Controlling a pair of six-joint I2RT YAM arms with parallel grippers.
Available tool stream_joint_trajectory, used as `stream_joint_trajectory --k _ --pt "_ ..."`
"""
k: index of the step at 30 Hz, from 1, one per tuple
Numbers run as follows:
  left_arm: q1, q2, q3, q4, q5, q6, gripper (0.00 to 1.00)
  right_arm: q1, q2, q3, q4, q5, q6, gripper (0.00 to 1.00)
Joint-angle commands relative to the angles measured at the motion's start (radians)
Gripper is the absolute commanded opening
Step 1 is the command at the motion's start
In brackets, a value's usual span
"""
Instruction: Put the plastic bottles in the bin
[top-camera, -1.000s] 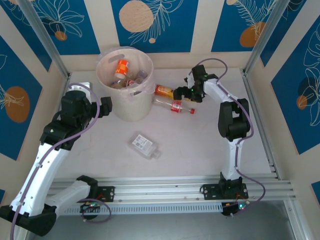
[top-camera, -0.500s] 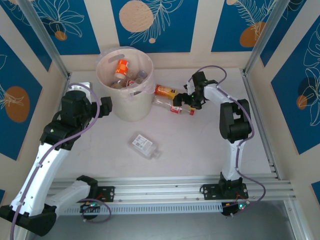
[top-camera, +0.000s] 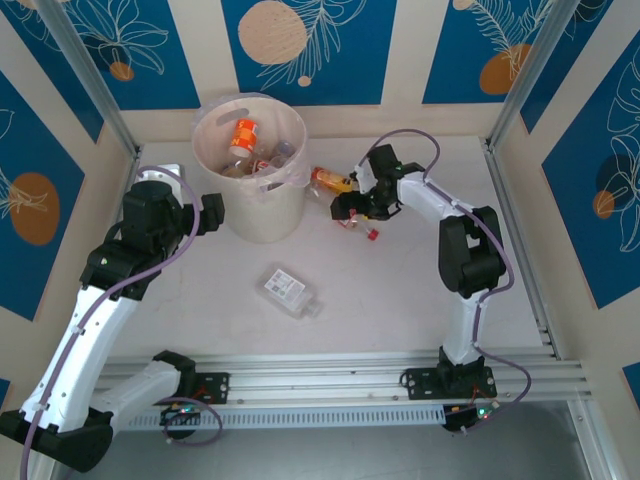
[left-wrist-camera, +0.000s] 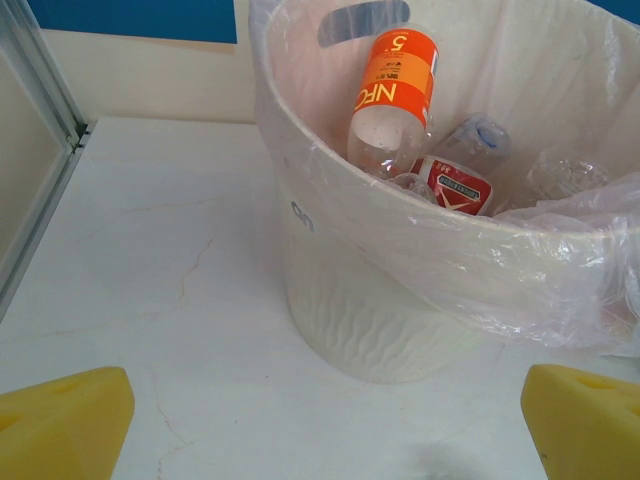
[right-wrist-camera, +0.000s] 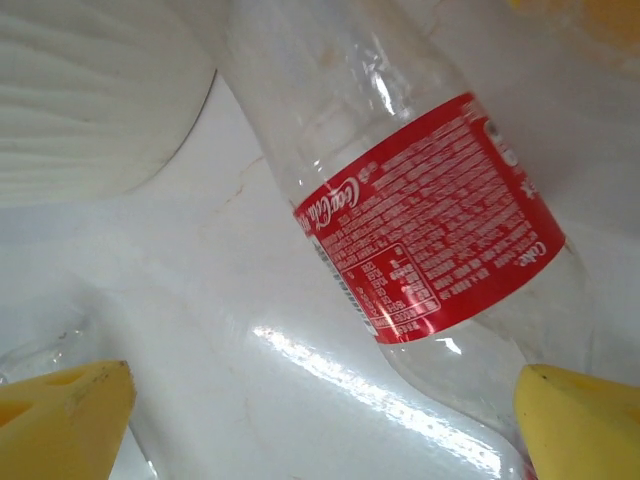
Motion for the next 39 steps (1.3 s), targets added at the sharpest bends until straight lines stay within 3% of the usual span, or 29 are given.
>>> stream_joint_trajectory --k 1,8,24,39 --pt "0.003 -0.002 0.023 -0.007 -0.007 -0.003 0.99 -0.002 -0.029 -0.006 -0.021 0.019 -0.02 0.98" --pt "0.004 0.002 0.021 -0.001 -0.008 -0.005 0.99 0.001 -0.016 0.082 -0.036 0.071 -0.036 0.98" --pt "0.005 0.013 0.036 -0.006 -0.013 0.004 0.99 0.081 0.203 0.266 -0.053 0.188 -0.021 0.91" --pt "0.004 0.011 0.034 -0.009 -0.01 0.003 1.0 0.127 0.29 0.304 -0.073 0.256 -0.053 0.84"
